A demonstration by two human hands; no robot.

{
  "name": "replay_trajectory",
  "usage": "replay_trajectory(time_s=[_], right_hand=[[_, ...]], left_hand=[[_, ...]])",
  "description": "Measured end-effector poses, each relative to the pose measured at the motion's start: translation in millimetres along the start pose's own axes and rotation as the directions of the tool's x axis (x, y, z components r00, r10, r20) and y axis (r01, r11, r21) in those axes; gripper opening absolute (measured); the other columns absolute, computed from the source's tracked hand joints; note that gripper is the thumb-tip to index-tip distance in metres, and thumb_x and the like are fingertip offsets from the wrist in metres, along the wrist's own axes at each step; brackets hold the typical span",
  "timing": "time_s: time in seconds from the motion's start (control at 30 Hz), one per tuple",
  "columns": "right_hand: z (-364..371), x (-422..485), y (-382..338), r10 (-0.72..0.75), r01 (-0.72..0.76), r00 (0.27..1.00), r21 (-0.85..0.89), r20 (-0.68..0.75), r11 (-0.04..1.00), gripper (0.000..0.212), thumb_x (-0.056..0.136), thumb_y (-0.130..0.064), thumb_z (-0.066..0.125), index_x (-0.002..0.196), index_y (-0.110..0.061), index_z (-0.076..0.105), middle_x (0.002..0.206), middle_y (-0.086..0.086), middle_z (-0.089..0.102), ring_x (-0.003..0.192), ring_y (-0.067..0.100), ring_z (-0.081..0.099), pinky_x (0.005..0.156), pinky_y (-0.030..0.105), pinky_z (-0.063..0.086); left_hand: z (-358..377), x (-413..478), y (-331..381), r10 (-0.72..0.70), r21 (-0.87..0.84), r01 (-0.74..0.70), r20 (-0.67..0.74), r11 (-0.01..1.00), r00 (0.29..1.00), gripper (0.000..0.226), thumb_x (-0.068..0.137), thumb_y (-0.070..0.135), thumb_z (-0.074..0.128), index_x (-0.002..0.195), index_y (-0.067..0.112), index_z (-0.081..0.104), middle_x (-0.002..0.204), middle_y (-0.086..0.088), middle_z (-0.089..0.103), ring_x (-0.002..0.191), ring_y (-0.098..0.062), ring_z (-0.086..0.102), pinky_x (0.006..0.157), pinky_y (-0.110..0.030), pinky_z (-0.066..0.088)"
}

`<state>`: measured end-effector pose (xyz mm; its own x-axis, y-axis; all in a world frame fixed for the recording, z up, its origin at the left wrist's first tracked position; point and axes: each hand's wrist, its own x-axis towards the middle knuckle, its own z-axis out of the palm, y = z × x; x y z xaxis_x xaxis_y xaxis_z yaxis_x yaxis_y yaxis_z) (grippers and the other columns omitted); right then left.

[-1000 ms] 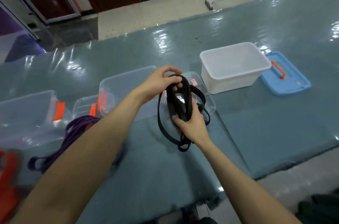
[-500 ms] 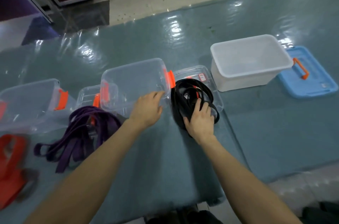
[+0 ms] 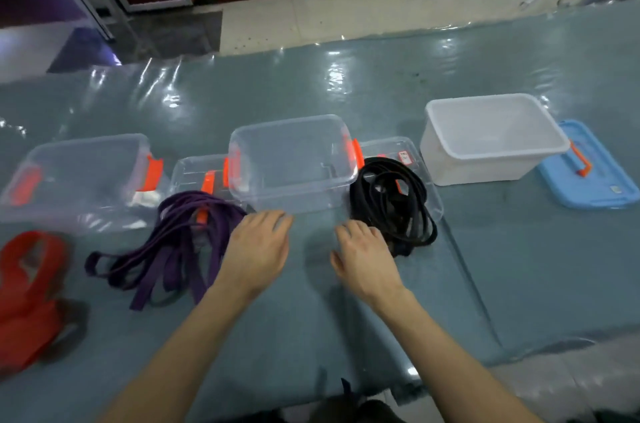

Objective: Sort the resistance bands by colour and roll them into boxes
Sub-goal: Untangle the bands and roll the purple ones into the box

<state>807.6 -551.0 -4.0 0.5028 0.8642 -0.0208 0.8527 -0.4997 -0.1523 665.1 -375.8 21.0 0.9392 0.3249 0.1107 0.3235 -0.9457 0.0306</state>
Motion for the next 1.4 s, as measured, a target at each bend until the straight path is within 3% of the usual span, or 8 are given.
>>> replay_trajectory(time_s=[0.43, 0.57, 0.7, 0.83, 1.03, 1.17, 1.3, 1.4], right_hand=[[73, 70, -396, -0.460, 0.461, 0.879, 0.020, 0.129, 0.887, 0.049, 0.099, -0.049, 0.054, 0.133, -0.014, 0.058, 0.133, 0.008, 0.060, 0.128, 0.032, 0.054, 0.108, 0.046, 0.040], [99, 84, -501, -0.554, 0.556, 0.807, 0.051, 0.204, 0.829, 0.100, 0.078, -0.068, 0.073, 0.157, -0.015, 0.040, 0.158, 0.010, 0.044, 0.151, 0.033, 0.037, 0.121, 0.054, 0.032], [130, 117, -566, -0.567, 0.627, 0.735, -0.052, 0.372, 0.778, 0.165, 0.051, -0.077, 0.088, 0.171, -0.018, -0.009, 0.178, 0.014, -0.011, 0.165, 0.033, -0.014, 0.125, 0.075, 0.003], [153, 156, -592, -0.501, 0.668, 0.699, -0.216, 0.510, 0.712, 0.182, 0.039, -0.083, 0.089, 0.168, -0.016, -0.021, 0.178, 0.015, -0.015, 0.163, 0.037, -0.021, 0.123, 0.075, -0.006], [160, 173, -614, -0.462, 0.674, 0.648, -0.174, 0.605, 0.718, 0.160, 0.045, -0.063, 0.098, 0.169, -0.013, 0.010, 0.153, 0.020, 0.040, 0.147, 0.039, 0.038, 0.128, 0.059, 0.023], [140, 166, -590, -0.466, 0.540, 0.710, 0.017, 0.528, 0.842, 0.071, 0.075, -0.027, 0.085, 0.136, -0.014, 0.051, 0.122, 0.018, 0.069, 0.113, 0.041, 0.069, 0.094, 0.044, 0.056], [108, 137, -581, -0.520, 0.478, 0.730, 0.213, 0.444, 0.852, 0.041, 0.072, -0.025, 0.084, 0.108, -0.021, 0.064, 0.104, 0.009, 0.077, 0.099, 0.035, 0.073, 0.081, 0.038, 0.054], [67, 130, -580, -0.533, 0.448, 0.780, 0.303, 0.328, 0.841, 0.037, 0.069, -0.023, 0.081, 0.104, -0.025, 0.068, 0.097, 0.003, 0.077, 0.091, 0.029, 0.072, 0.073, 0.031, 0.047]], left_hand=[[-15, -308, -308, -0.501, 0.124, 0.487, 0.145, 0.865, 0.853, 0.036, 0.084, 0.031, 0.069, 0.114, 0.011, 0.074, 0.113, -0.013, 0.073, 0.106, -0.039, 0.070, 0.089, -0.049, 0.057], [-19, -393, -390, -0.587, 0.118, 0.579, 0.267, 0.807, 0.764, 0.067, 0.077, 0.044, 0.083, 0.134, 0.012, 0.067, 0.139, -0.014, 0.066, 0.132, -0.039, 0.061, 0.107, -0.050, 0.051], [-12, -441, -429, -0.610, 0.129, 0.609, 0.356, 0.782, 0.708, 0.080, 0.082, 0.051, 0.080, 0.149, 0.013, 0.056, 0.152, -0.012, 0.057, 0.142, -0.035, 0.054, 0.117, -0.047, 0.043], [-4, -458, -440, -0.596, 0.104, 0.611, 0.399, 0.785, 0.697, 0.093, 0.081, 0.056, 0.079, 0.159, 0.018, 0.045, 0.158, -0.008, 0.051, 0.147, -0.030, 0.047, 0.120, -0.042, 0.039], [0, -464, -462, -0.582, 0.103, 0.592, 0.379, 0.799, 0.719, 0.107, 0.078, 0.062, 0.082, 0.165, 0.020, 0.035, 0.169, -0.009, 0.038, 0.158, -0.028, 0.034, 0.127, -0.041, 0.030], [-1, -443, -470, -0.528, 0.015, 0.560, 0.356, 0.828, 0.771, 0.133, 0.068, 0.072, 0.086, 0.171, 0.021, 0.020, 0.177, -0.007, 0.025, 0.166, -0.028, 0.019, 0.132, -0.045, 0.023], [-3, -418, -467, -0.385, -0.104, 0.435, 0.318, 0.894, 0.866, 0.164, 0.046, 0.083, 0.089, 0.174, 0.025, 0.005, 0.181, -0.002, 0.013, 0.169, -0.024, 0.006, 0.136, -0.051, 0.011], [-11, -390, -458, -0.321, -0.261, 0.391, 0.273, 0.883, 0.907, 0.160, 0.043, 0.078, 0.094, 0.173, 0.028, 0.016, 0.179, 0.002, 0.023, 0.168, -0.021, 0.013, 0.136, -0.052, 0.008]])
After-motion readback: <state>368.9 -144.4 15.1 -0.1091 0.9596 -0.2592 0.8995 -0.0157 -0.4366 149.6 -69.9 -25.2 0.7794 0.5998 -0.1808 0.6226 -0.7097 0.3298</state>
